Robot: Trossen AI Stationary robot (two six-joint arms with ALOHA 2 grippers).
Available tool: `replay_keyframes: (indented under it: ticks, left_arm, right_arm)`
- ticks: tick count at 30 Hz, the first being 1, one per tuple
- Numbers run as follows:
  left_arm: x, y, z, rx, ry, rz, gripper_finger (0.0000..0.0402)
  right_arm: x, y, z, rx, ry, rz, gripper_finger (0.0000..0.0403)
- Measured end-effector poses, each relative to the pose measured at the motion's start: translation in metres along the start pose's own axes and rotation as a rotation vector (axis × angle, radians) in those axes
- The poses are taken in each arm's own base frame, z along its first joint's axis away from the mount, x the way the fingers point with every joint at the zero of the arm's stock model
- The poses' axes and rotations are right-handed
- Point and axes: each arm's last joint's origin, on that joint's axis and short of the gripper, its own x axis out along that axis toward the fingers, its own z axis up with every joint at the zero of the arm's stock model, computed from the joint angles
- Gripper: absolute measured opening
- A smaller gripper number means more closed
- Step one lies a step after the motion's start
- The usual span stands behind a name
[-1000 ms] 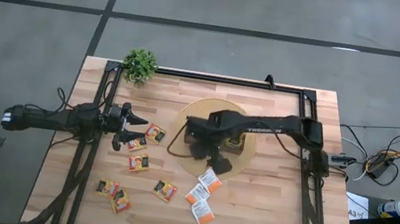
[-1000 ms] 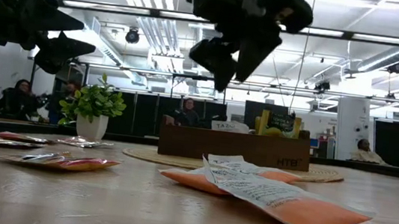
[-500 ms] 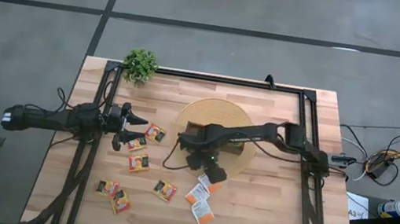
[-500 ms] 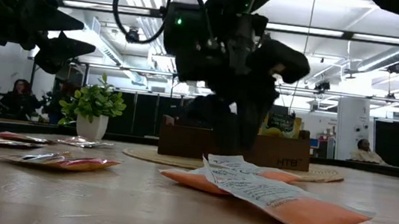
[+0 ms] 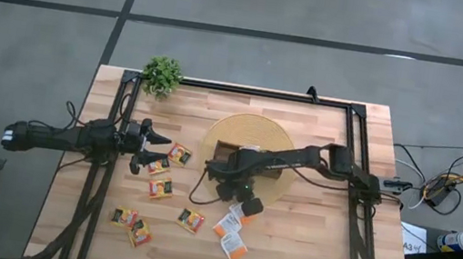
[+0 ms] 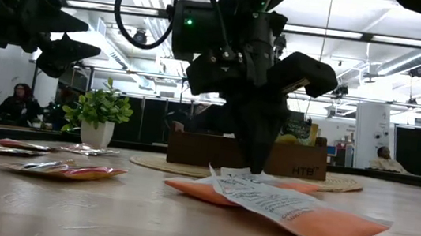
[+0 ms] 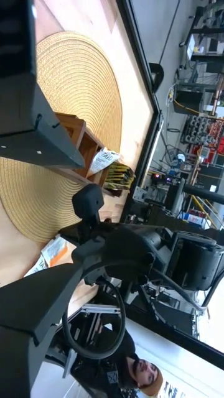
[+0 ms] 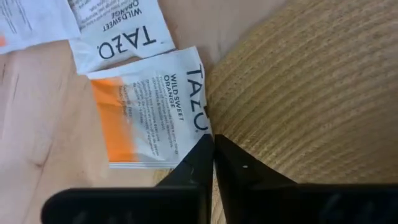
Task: Pick & Place Tea
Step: Put the white tea bag into the middle section of the wooden organizer
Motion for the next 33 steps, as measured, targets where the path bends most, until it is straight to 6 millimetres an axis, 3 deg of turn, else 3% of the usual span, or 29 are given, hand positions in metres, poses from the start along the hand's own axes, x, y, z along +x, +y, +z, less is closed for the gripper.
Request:
replay_keyframes:
  ticks: [5, 12, 21, 33]
  left_arm:
    - [0.000, 0.000, 0.000, 0.000, 0.000, 0.000, 0.0257]
    - [0.000, 0.000, 0.000, 0.000, 0.000, 0.000, 0.0257]
    - [0.000, 0.000, 0.000, 0.000, 0.000, 0.000, 0.0257]
    - [0.000, 0.000, 0.000, 0.000, 0.000, 0.000, 0.0257]
  right_arm:
    - [-0.008, 0.003, -0.001, 0.019, -0.007, -0.003, 0.0008]
    - [-0.049, 0.010, -0.008, 0.104, -0.065, -0.122, 0.0008]
    - [-0.095, 0.014, -0.023, 0.383, -0.141, -0.349, 0.0008]
    - [-0.132, 0.022, -0.051, 0.622, -0.113, -0.576, 0.0008]
